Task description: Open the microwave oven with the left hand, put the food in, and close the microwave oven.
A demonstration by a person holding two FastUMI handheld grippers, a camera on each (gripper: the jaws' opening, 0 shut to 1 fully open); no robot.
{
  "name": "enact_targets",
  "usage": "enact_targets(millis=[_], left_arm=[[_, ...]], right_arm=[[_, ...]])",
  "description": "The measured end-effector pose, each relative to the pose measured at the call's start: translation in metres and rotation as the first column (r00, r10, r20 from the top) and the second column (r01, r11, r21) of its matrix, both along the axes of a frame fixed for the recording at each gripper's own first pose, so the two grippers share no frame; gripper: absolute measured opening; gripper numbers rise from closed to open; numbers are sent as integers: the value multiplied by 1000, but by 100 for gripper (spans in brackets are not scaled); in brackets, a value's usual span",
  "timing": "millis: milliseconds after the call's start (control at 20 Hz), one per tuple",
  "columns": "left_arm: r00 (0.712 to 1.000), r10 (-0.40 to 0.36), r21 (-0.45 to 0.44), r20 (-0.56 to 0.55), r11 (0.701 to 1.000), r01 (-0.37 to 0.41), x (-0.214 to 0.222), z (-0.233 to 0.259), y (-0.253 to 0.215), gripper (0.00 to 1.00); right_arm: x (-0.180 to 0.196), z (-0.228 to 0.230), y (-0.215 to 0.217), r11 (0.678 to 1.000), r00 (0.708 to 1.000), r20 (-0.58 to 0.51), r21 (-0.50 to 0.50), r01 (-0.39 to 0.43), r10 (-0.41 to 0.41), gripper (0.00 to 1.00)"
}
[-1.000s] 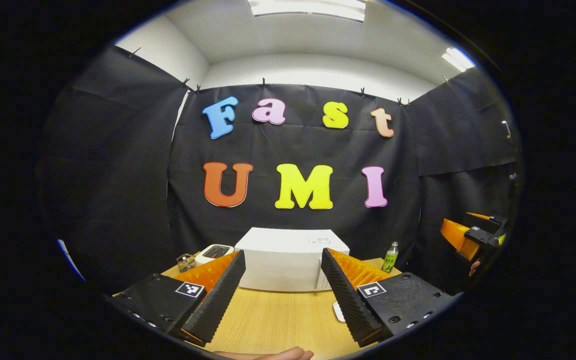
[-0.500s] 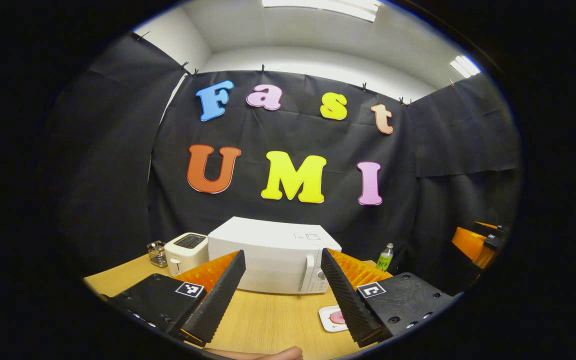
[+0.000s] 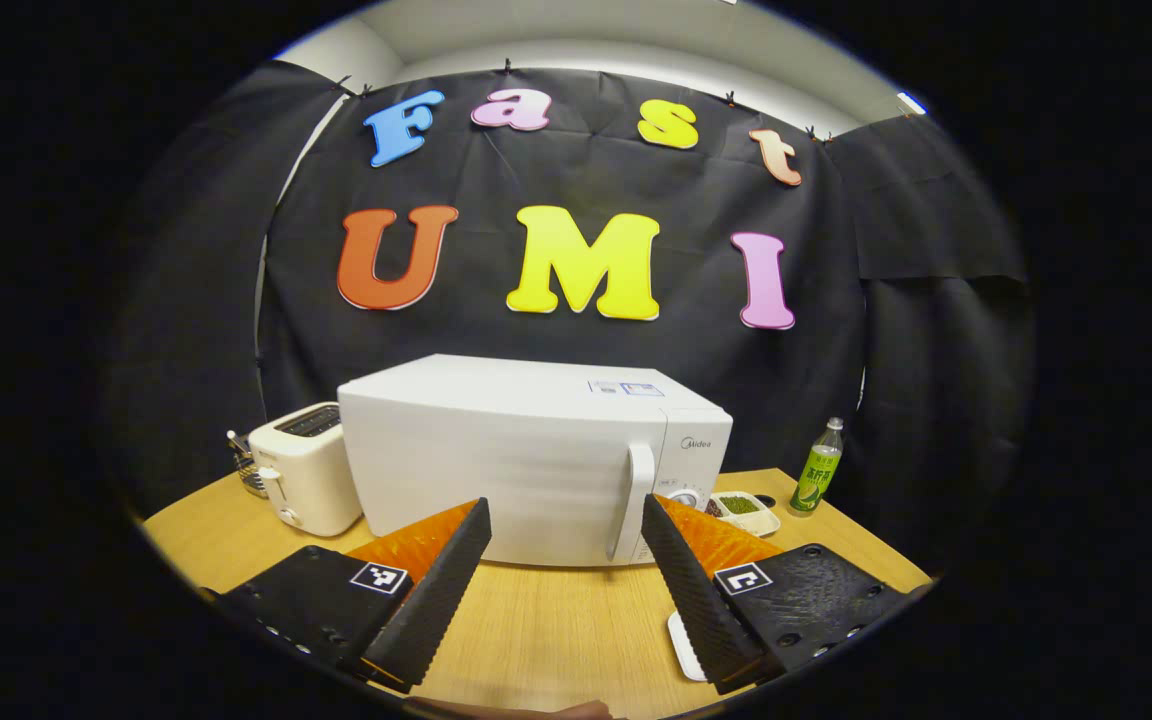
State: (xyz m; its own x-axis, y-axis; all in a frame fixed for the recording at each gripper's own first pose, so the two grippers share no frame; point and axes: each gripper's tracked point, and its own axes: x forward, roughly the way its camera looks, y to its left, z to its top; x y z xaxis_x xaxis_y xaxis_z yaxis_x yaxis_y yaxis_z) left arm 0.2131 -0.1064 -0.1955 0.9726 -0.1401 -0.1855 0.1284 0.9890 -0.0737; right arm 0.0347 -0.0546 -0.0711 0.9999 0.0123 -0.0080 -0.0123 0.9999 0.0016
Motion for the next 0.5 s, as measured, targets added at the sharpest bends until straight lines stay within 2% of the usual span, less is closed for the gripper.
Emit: enact_targets(millis=[100, 350, 450, 500], left_arm=[[999, -37, 2, -10, 999, 37, 19, -14, -20, 96], [995, -56, -13, -86, 998, 55, 60, -53, -49, 95], [996, -43, 0, -83, 999, 43, 75, -59, -51, 94], [996, -26, 10, -82, 1000, 27, 83, -62, -51, 94]], right_arm=[[9, -6, -6, 1000, 1000, -3, -12, -3, 3, 100], [28, -34, -28, 1000, 999, -51, 2, -2, 2, 100], [37, -47, -36, 1000, 997, -72, -2, -1, 1, 100], [42, -52, -41, 1000, 997, -80, -5, 2, -2, 95]])
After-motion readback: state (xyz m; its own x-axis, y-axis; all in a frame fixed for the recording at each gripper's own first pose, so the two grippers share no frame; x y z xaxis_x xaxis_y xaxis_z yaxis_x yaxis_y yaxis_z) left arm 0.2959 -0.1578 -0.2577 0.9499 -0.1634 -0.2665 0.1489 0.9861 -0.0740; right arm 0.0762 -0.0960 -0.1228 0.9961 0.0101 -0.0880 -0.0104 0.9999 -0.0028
